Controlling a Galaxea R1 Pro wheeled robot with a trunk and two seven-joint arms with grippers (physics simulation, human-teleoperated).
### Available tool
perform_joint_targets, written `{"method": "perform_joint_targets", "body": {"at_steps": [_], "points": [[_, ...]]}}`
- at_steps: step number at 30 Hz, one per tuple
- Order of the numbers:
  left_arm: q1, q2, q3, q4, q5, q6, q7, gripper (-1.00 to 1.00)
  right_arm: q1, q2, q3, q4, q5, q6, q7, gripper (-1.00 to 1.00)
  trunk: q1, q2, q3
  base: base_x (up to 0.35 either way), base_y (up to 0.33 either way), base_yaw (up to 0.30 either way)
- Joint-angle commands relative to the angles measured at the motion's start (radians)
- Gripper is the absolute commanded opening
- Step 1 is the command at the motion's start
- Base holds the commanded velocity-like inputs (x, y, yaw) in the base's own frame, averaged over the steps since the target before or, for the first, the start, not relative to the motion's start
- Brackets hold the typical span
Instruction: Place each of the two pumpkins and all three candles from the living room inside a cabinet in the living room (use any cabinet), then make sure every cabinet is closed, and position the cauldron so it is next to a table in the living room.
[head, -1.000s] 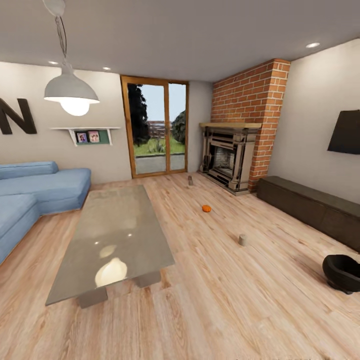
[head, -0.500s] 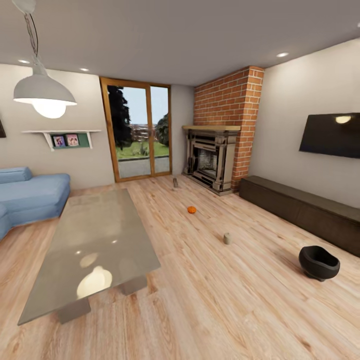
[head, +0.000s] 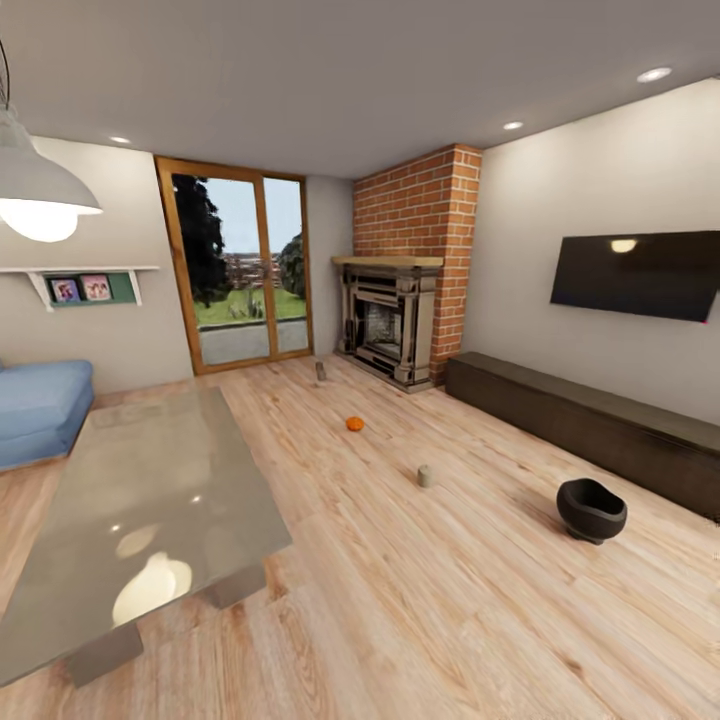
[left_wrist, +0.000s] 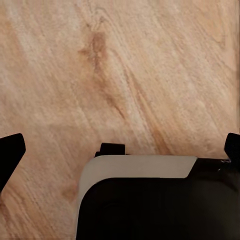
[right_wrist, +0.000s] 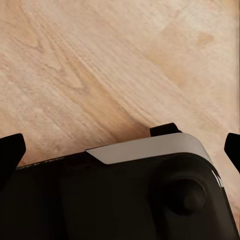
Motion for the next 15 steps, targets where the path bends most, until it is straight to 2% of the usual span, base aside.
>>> {"method": "perform_joint_targets", "body": {"at_steps": [1, 15], "points": [[0.000, 0.000, 0.000, -0.001, 0.007, -0.001, -0.001, 1.00, -0.001, 0.000, 0.000, 0.001, -0.004, -0.003, 0.000, 1.00, 0.000, -0.001, 0.000, 0.000, 0.000, -0.225], [0.000, 0.002, 0.000, -0.001, 0.007, -0.001, -0.001, 1.00, -0.001, -0.001, 0.000, 0.001, -0.004, -0.003, 0.000, 1.00, 0.000, -0.001, 0.015, 0.000, 0.000, -0.225]]}}
